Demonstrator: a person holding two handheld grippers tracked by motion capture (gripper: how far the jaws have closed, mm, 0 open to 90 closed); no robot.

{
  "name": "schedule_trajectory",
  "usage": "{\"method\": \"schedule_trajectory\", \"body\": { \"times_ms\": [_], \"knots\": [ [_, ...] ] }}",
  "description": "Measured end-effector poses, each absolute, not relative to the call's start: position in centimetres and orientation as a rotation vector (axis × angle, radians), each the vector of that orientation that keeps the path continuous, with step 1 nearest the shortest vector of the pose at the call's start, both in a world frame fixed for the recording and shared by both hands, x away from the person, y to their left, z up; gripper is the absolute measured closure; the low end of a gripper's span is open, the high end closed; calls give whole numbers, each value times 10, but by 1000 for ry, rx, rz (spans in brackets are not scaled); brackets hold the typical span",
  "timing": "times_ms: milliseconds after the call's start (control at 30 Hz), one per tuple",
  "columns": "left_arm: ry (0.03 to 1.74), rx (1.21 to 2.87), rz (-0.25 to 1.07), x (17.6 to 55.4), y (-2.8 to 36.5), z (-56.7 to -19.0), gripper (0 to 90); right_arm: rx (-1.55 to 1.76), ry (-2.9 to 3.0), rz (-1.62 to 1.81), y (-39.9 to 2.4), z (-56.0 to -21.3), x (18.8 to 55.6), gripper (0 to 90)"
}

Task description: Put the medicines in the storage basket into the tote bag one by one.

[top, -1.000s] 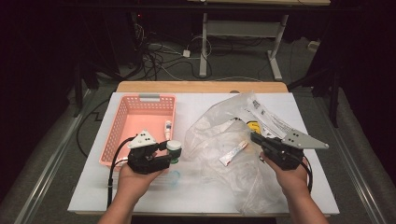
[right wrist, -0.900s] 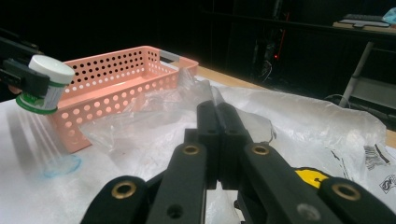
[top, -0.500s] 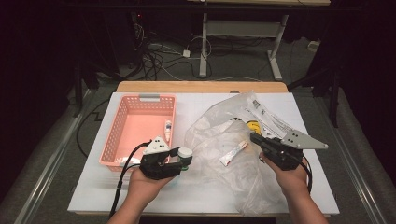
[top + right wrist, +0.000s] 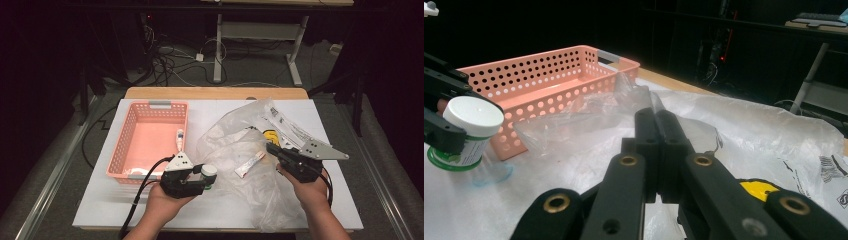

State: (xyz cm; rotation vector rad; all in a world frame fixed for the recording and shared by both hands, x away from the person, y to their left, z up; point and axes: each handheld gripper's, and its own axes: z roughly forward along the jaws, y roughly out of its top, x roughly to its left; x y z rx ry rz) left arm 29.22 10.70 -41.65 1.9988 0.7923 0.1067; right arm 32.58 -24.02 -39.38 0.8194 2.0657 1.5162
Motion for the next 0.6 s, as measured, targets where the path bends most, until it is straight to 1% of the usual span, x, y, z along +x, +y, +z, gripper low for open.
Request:
{"method": "schedule_trajectory", "body": {
  "times_ms": [300,433,600],
  "knots": [
    [760,2044,87,292,83,-425,485,810,2068,1511,-239,-394,325,900],
    [763,2049,71,297,71,-429,485,812,2067,1514,-238,-393,325,900],
    [746,2061,83,304,56,-432,485,805,2068,1514,-238,-393,325,900]
  ]
}}
